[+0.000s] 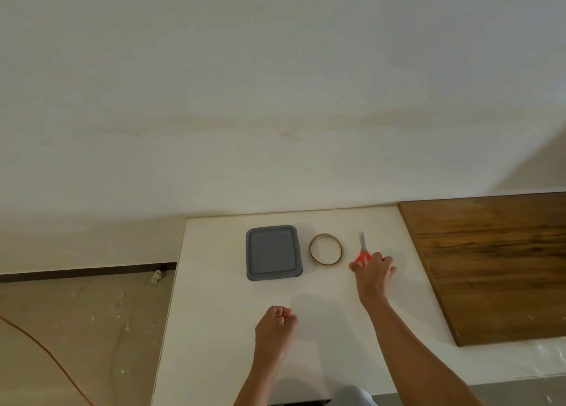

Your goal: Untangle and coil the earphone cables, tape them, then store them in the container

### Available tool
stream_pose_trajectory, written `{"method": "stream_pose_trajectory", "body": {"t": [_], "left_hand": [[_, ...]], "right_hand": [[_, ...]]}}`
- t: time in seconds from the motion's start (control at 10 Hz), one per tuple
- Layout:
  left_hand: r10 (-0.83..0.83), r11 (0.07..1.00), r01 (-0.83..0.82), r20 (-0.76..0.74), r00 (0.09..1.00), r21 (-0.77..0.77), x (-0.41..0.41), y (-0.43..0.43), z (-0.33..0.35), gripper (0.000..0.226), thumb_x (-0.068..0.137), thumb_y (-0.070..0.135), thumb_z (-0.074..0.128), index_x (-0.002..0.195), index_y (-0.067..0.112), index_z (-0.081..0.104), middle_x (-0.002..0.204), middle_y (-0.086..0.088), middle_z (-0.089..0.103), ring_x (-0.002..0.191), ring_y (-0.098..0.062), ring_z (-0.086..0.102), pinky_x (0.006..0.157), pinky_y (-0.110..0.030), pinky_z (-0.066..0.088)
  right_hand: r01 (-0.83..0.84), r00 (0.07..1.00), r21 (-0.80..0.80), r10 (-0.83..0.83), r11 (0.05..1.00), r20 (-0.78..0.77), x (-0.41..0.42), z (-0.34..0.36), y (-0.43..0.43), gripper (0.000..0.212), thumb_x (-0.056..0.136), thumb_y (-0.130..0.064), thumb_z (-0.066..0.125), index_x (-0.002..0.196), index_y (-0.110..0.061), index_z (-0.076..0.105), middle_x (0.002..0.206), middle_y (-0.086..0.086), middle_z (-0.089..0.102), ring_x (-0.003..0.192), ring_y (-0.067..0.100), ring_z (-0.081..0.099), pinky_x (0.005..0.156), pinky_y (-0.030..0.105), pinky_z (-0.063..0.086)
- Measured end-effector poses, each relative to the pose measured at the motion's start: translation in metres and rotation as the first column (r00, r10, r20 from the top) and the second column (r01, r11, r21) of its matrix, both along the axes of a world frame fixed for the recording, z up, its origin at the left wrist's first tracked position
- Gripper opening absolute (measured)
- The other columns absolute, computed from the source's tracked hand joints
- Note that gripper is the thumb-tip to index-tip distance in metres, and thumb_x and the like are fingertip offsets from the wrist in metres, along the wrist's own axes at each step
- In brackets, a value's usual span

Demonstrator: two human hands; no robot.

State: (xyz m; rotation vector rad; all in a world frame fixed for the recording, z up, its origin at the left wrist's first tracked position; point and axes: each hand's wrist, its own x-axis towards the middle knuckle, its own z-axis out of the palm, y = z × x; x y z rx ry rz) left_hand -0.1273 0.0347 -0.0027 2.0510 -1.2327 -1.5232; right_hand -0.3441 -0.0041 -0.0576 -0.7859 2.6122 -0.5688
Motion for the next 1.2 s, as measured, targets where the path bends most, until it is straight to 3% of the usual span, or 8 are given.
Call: {"method": "stream_pose_trajectory", "body": {"t": [0.3,0.6,0.9,1.1,1.2], "left_hand": [[-0.022,1.0,0.023,0.009,1.0,-0.008,0.003,-0.002,-0.006,0.007,0.085,0.017,0.054,0.08,0.019,0.057,0.076,0.009,0.056,0.067,-0.001,0.051,0.048,-0.005,0.038],[-0.044,0.999,0.044,0.039,0.998,-0.007,0.005,-0.003,-0.014,0.007,0.085,0.02,0.054,0.085,0.016,0.06,0.079,0.01,0.059,0.069,0.0,0.051,0.05,-0.006,0.038],[-0.076,0.994,0.073,0.046,0.996,0.078,0.01,-0.003,-0.031,0.009,0.085,0.019,0.054,0.093,0.02,0.058,0.092,0.009,0.061,0.074,0.002,0.051,0.052,-0.008,0.034],[-0.114,0.991,0.112,0.03,0.993,0.068,0.01,-0.003,-0.036,0.011,0.083,0.019,0.059,0.094,0.019,0.056,0.089,0.006,0.061,0.073,-0.001,0.052,0.054,-0.008,0.036],[-0.15,0.987,0.146,0.056,0.987,0.07,0.01,-0.004,-0.033,0.01,0.082,0.02,0.06,0.09,0.021,0.054,0.086,0.009,0.059,0.073,-0.002,0.052,0.054,-0.008,0.035]], "right_hand": [[0.05,0.998,-0.024,-0.05,0.998,0.025,0.002,-0.001,0.0,0.036,0.085,-0.021,0.069,0.108,0.003,0.054,0.109,0.019,0.048,0.097,0.031,0.045,0.072,0.036,0.043],[0.005,0.999,-0.114,-0.001,0.993,0.039,-0.004,-0.004,0.009,0.037,0.083,-0.017,0.071,0.111,0.003,0.057,0.113,0.019,0.049,0.101,0.031,0.042,0.077,0.036,0.041],[-0.027,0.998,-0.116,0.032,0.993,0.045,-0.005,-0.004,0.009,0.05,0.078,-0.019,0.076,0.118,0.001,0.054,0.116,0.02,0.046,0.102,0.032,0.042,0.08,0.037,0.042],[-0.035,0.998,-0.16,0.042,0.987,0.037,0.001,0.006,0.019,0.065,0.078,-0.022,0.077,0.131,-0.003,0.044,0.126,0.021,0.043,0.108,0.035,0.042,0.084,0.043,0.046],[-0.052,0.999,-0.214,0.049,0.975,-0.018,0.009,0.006,0.029,0.062,0.078,-0.022,0.077,0.129,-0.004,0.046,0.123,0.02,0.045,0.106,0.034,0.043,0.081,0.042,0.046]]}}
